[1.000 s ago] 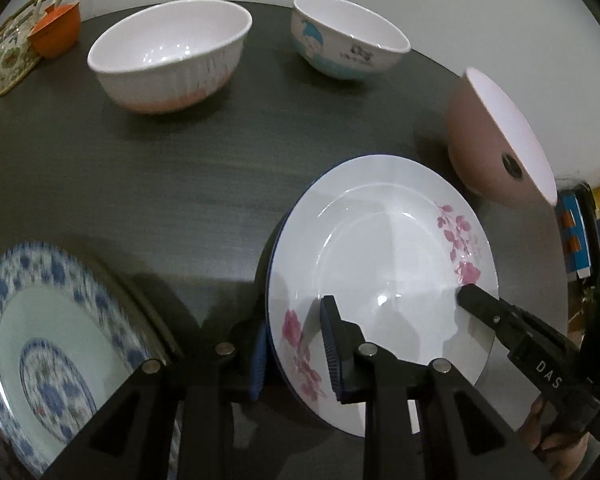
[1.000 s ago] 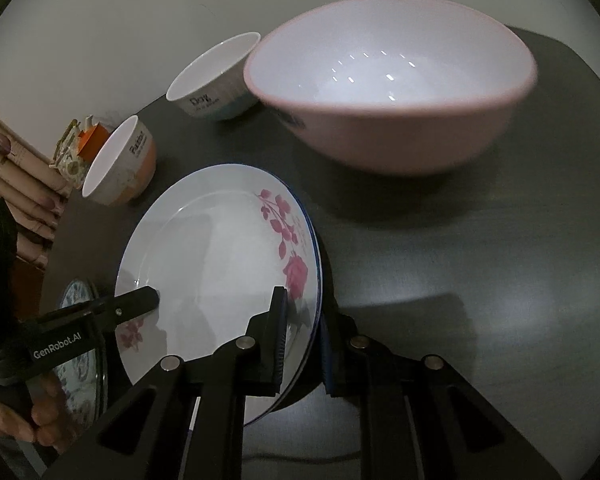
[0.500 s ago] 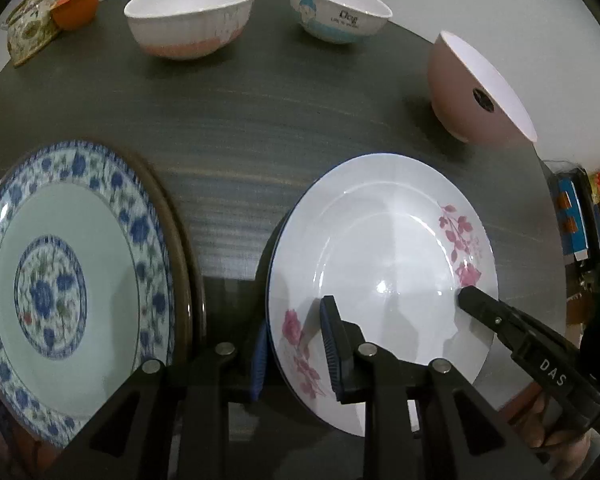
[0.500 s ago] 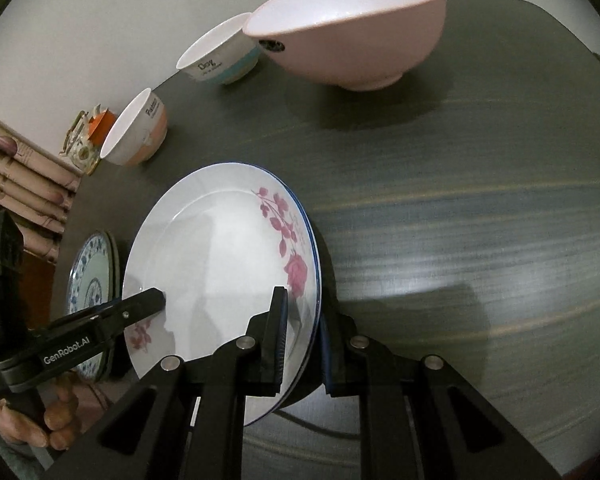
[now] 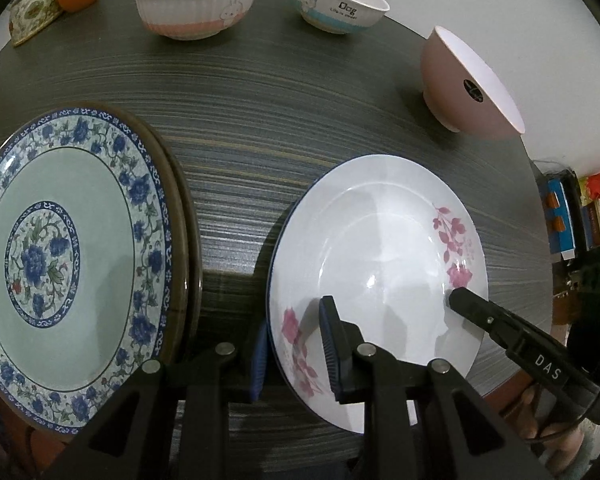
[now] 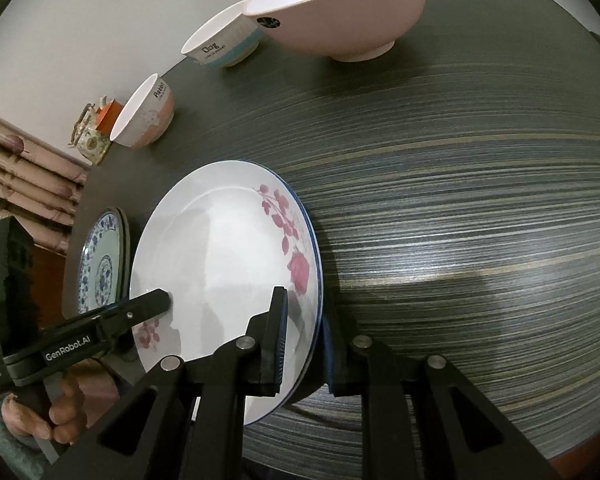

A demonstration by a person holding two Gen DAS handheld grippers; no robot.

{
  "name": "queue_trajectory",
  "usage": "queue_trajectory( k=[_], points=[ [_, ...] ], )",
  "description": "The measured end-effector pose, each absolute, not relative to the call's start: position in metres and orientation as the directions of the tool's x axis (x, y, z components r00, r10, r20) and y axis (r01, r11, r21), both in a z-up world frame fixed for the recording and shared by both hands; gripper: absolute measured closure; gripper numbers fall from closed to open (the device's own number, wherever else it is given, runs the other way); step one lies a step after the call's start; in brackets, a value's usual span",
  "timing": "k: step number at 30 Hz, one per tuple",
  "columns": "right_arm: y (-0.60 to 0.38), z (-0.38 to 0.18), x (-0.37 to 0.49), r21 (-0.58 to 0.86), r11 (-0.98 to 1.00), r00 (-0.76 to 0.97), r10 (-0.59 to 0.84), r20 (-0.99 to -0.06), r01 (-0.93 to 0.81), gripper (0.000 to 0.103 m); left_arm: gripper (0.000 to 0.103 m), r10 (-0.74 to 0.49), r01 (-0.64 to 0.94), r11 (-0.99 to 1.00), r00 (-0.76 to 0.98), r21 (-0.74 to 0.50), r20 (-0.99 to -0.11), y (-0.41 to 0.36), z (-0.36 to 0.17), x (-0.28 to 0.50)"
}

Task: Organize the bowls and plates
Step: 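Lift the white pink-flower plate with both tools and carry it over the blue plate stack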

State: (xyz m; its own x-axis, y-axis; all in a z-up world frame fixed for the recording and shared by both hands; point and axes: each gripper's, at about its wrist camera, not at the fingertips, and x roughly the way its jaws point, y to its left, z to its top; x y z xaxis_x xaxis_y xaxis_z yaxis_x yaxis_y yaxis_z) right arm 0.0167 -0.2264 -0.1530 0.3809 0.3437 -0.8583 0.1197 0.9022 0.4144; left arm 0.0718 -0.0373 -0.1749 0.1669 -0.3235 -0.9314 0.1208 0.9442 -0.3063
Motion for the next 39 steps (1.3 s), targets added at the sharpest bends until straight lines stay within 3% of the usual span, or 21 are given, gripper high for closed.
queue_trajectory(
  k=[16, 39],
  points=[
    [-0.229, -0.153, 0.018, 0.401, 0.91, 0.371, 0.338, -0.865, 0.105, 0.09, 0.08, -0.286, 0.144, 0.955, 0.206, -0.26, -0.936, -0.041, -0.17, 0.064],
    [-0.222, -0.139, 0.01, 0.392, 0.915, 0.41, 0.322, -0.853, 0.097, 0.09, 0.082, -0.313, 0.145, 0.948, 0.243, -0.285, -0.918, -0.024, -0.149, 0.063]
  ],
)
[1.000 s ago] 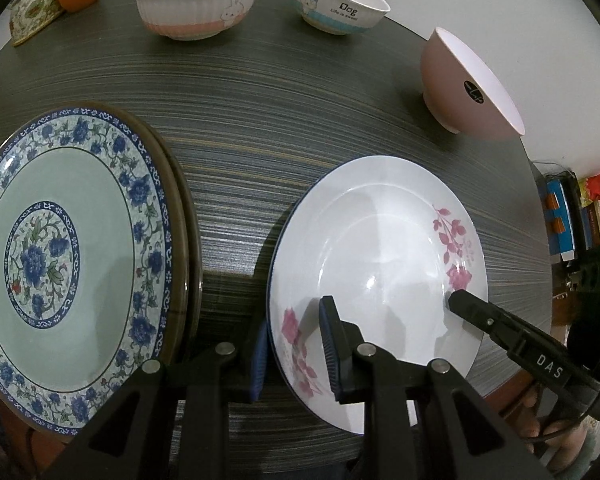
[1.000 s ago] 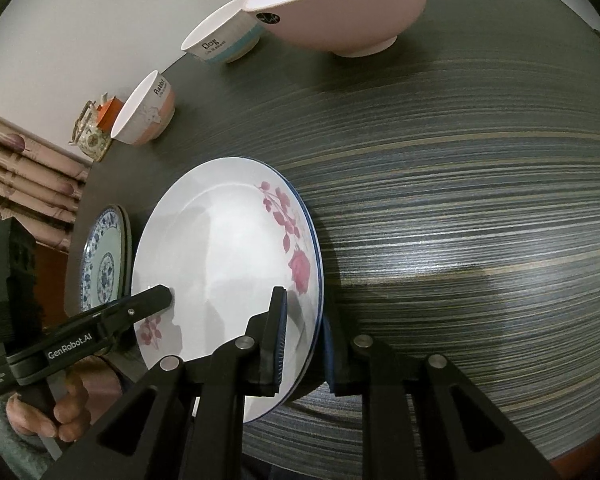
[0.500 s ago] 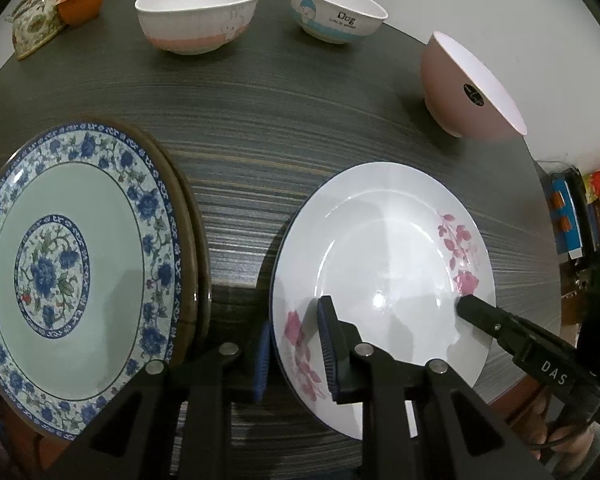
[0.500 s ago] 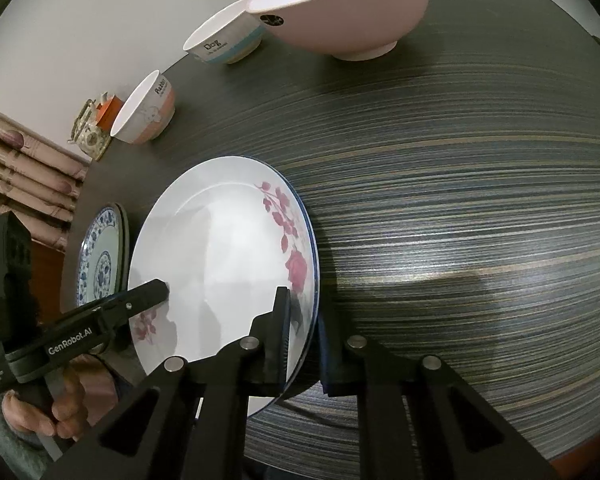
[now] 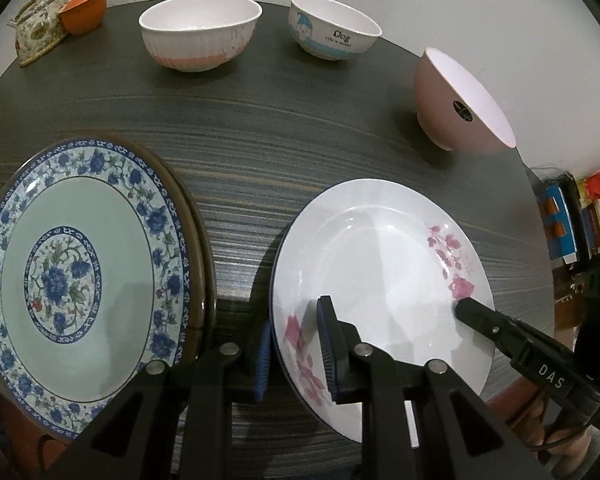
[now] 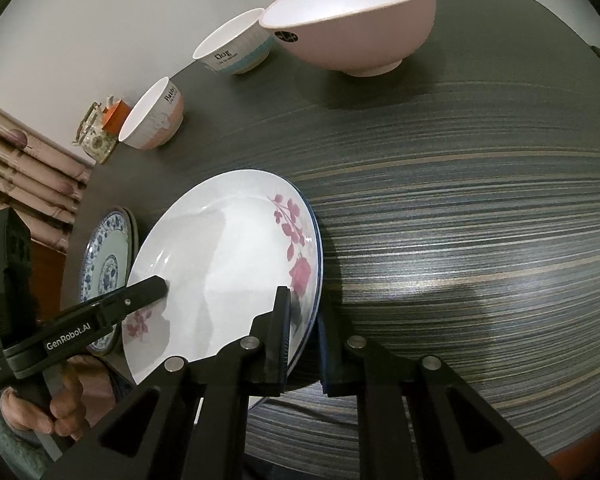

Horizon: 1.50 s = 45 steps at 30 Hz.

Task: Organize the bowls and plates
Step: 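Lift the white pink-flower plate with both tools and carry it over the blue plate stack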

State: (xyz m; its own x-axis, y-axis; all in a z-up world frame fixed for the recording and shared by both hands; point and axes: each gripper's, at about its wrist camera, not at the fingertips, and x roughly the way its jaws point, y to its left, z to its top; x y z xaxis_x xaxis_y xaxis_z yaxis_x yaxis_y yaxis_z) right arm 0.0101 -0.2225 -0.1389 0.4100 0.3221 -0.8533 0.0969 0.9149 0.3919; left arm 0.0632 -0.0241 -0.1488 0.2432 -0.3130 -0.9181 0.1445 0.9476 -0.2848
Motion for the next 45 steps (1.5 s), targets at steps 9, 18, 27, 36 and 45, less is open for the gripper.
queue_trajectory(
  k=[9, 18, 27, 36, 45],
  points=[
    [-0.213, -0.127, 0.013, 0.383, 0.92, 0.434, 0.315, -0.844, 0.078, 0.09, 0.082, -0.332, 0.136, 0.943, 0.278, -0.305, -0.902, 0.002, -0.13, 0.063],
    [-0.189, -0.108, 0.023, 0.372, 0.928, 0.451, 0.322, -0.832, 0.023, 0.09, 0.082, -0.323, 0.094, 0.946, 0.331, -0.309, -0.887, 0.041, -0.106, 0.062],
    [-0.145, -0.085, 0.04, 0.366, 0.928, 0.458, 0.355, -0.815, -0.067, 0.09, 0.082, -0.3, 0.004, 0.945, 0.401, -0.326, -0.865, 0.096, -0.08, 0.062],
    [-0.079, -0.082, 0.058, 0.377, 0.909, 0.414, 0.416, -0.81, -0.176, 0.09, 0.082, -0.235, -0.147, 0.934, 0.433, -0.325, -0.87, 0.173, -0.078, 0.054],
    [-0.022, -0.102, 0.065, 0.364, 0.899, 0.344, 0.431, -0.834, -0.244, 0.089, 0.082, -0.203, -0.231, 0.919, 0.416, -0.318, -0.886, 0.211, -0.101, 0.044]
  ],
)
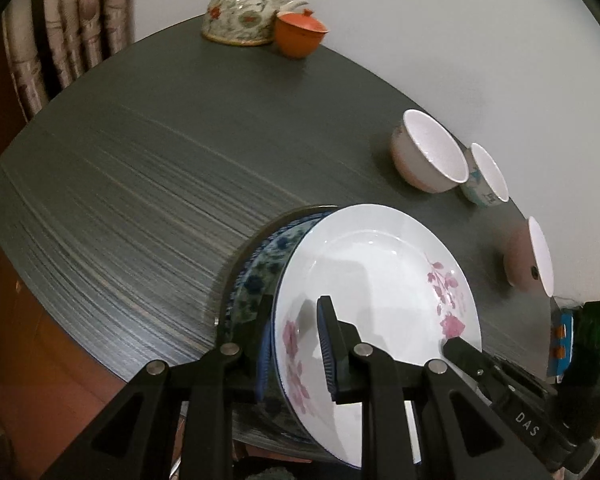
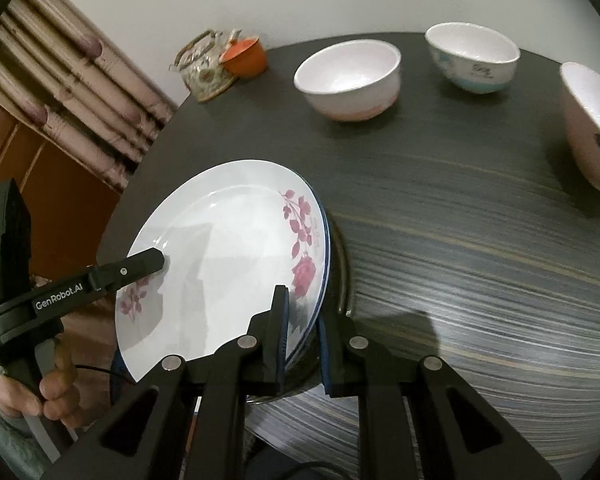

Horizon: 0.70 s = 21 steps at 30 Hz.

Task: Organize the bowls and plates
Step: 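Lift the white pink-flower plate with both tools and carry it over the blue plate stack, then lower the pink-flower plate onto the blue plates and open both tools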

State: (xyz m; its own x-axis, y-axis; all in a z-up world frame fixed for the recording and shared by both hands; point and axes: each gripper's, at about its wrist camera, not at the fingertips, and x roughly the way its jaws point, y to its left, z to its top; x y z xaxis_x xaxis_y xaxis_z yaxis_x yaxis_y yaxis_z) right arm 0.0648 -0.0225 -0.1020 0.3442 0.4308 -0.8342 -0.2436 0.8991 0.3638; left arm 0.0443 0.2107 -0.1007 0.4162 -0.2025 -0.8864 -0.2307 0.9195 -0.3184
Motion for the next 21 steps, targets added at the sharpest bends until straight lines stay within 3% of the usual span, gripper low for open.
queue_trajectory(
  k=[21],
  points=[
    [-0.003, -0.128, 0.067, 0.344, 0.909, 0.301, 0.405, -0.863, -0.236, 0.089, 0.082, -0.188, -0.268, 0.916, 0.368, -0.298, -0.91, 0.212, -0.13, 0.054]
  ],
)
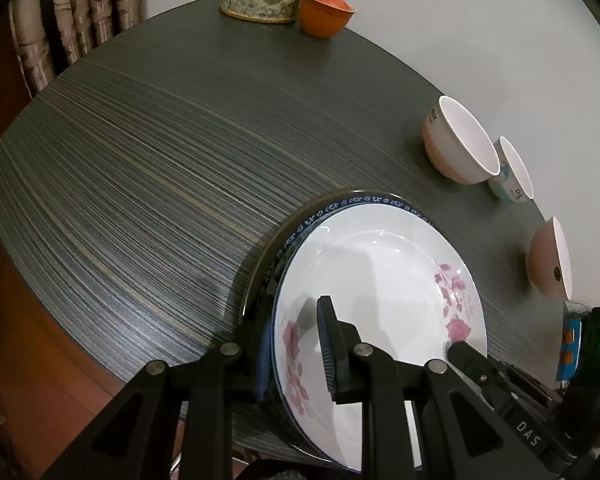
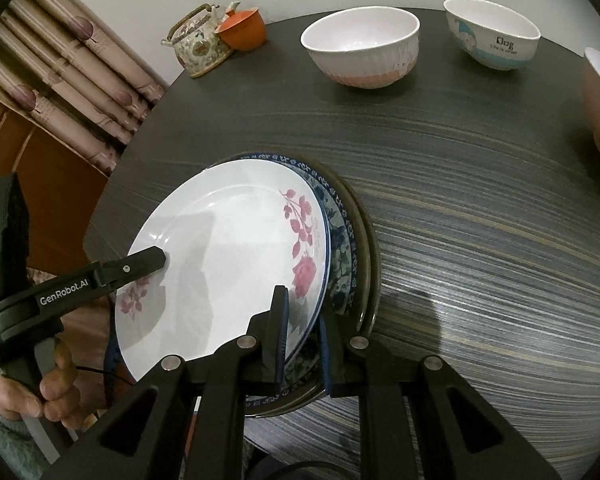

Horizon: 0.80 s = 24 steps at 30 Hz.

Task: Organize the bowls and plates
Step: 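Lower the pink-flower plate onto the blue plates and open both tools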

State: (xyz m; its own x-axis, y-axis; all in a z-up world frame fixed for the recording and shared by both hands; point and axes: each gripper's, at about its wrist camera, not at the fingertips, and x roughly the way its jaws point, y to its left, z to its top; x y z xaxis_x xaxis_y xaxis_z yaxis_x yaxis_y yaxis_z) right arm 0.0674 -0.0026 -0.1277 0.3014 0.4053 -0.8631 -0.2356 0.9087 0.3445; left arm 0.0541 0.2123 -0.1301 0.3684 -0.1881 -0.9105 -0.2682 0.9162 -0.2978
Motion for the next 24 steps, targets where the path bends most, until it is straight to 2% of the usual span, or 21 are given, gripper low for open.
queue_trajectory(
  k=[8, 12, 16, 24],
  points=[
    [-0.001, -0.134, 0.065, 0.336, 0.916, 0.309, 0.392, -0.867, -0.22, 0.086, 0.082, -0.173, -0.256, 0.925, 0.376, -0.281, -0.91, 0.208, -0.132, 0.057],
    [0.005, -0.134, 0.068, 0.321, 0.92, 0.314, 0.38, -0.87, -0.224, 0.081, 0.082, -0.155, -0.245, 0.934, 0.373, -0.259, -0.915, 0.202, -0.133, 0.059],
    [0.01, -0.132, 0.066, 0.299, 0.923, 0.324, 0.367, -0.872, -0.241, 0.072, 0.079, -0.136, -0.236, 0.943, 0.372, -0.235, -0.918, 0.199, -0.132, 0.058],
    [0.019, -0.13, 0.066, 0.272, 0.927, 0.326, 0.349, -0.879, -0.259, 0.058, 0.065, -0.125, -0.209, 0.954, 0.377, -0.216, -0.918, 0.189, -0.133, 0.058]
  ],
)
